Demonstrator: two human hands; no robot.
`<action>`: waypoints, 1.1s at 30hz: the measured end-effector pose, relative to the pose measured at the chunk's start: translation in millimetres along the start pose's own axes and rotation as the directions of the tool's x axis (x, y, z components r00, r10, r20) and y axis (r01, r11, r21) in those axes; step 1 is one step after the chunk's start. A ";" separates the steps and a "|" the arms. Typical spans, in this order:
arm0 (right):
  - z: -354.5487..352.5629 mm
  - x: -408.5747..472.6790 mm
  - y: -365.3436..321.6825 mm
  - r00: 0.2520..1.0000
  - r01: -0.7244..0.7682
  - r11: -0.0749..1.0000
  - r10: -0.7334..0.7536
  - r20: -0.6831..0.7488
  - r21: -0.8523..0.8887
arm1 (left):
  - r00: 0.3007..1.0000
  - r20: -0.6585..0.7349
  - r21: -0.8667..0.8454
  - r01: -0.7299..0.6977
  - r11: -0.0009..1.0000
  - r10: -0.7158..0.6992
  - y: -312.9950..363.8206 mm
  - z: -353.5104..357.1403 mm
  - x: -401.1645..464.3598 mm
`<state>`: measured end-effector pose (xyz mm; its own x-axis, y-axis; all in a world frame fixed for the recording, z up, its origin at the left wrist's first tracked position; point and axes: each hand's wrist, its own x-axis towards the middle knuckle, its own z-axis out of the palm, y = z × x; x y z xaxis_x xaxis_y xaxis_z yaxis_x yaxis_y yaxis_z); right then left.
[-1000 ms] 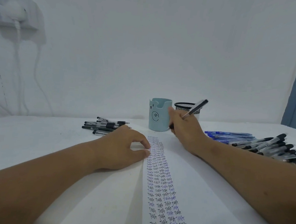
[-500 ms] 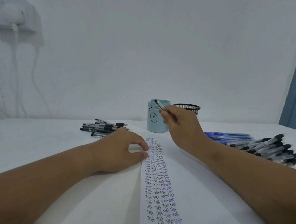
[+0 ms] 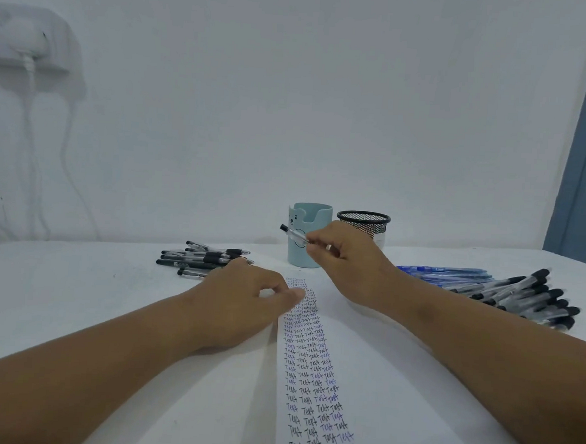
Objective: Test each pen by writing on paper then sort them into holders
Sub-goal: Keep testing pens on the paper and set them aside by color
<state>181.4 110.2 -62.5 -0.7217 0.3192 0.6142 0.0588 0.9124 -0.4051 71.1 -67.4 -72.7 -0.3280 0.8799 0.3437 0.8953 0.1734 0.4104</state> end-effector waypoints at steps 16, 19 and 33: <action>-150.3 -61.9 16.9 0.961 -0.231 0.931 0.264 0.083 -0.284 | 0.990 0.114 0.227 0.054 0.972 -0.082 12.3 10.9 -6.2; -173.4 -87.2 31.6 0.939 -0.297 0.890 0.339 0.065 -0.345 | 0.992 0.072 0.232 0.088 0.969 -0.107 17.1 12.6 -6.5; -188.2 -123.0 61.5 0.904 -0.336 0.770 0.425 0.043 -0.543 | 0.993 0.040 0.174 0.099 0.980 -0.107 11.8 13.5 -7.0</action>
<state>403.6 175.3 -35.5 -0.6574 0.6654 0.3536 0.6622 0.7341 -0.1501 88.1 -65.5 -81.6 -0.4097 0.8732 0.2641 0.8973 0.3335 0.2893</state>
